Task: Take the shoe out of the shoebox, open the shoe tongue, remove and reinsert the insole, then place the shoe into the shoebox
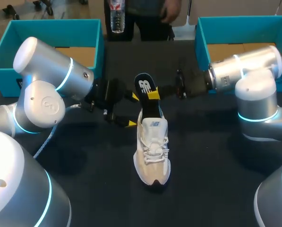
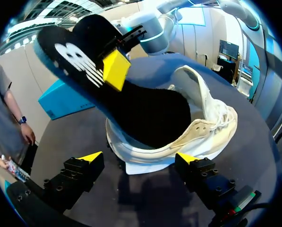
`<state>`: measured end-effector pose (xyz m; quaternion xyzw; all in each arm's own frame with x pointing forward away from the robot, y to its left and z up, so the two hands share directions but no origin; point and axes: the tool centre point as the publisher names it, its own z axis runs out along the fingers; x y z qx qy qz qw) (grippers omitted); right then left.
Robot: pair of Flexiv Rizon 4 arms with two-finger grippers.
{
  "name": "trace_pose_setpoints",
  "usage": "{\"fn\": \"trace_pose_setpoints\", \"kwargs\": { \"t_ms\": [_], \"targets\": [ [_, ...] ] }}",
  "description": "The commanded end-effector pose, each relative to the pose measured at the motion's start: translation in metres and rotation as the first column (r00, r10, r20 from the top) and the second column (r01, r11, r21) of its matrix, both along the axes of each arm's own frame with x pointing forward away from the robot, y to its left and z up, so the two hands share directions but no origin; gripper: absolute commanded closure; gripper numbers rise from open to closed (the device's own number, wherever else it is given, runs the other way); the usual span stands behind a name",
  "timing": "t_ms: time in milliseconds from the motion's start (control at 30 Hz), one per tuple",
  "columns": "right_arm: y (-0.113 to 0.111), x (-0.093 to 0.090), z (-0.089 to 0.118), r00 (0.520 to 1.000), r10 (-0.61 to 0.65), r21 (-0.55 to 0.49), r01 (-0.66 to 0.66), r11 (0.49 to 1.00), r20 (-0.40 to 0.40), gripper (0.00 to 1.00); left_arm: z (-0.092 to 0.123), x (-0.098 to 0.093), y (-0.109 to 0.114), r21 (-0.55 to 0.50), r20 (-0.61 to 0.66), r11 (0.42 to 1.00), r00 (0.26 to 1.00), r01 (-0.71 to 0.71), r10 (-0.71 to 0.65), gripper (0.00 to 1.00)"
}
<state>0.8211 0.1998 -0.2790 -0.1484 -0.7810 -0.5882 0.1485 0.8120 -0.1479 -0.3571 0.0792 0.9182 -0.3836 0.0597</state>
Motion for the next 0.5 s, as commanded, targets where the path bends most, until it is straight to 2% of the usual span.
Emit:
{"fn": "trace_pose_setpoints", "kwargs": {
  "t_ms": [33,267,500],
  "targets": [
    [-0.005,-0.005,0.002,1.000,-0.013,0.006,0.013,1.000,-0.005,1.00,0.000,0.000,-0.001,0.003,0.000,1.000,1.000,-0.001,0.001,0.00],
    [-0.005,0.003,0.013,1.000,-0.003,-0.012,0.004,1.000,0.028,1.00,0.000,0.000,-0.001,0.003,0.000,1.000,1.000,-0.001,0.001,0.00],
    [-0.006,0.006,0.024,0.997,-0.006,0.021,0.004,1.000,0.075,1.00,0.000,0.000,-0.001,0.003,0.000,1.000,1.000,-0.001,0.001,0.00]
  ]
}}
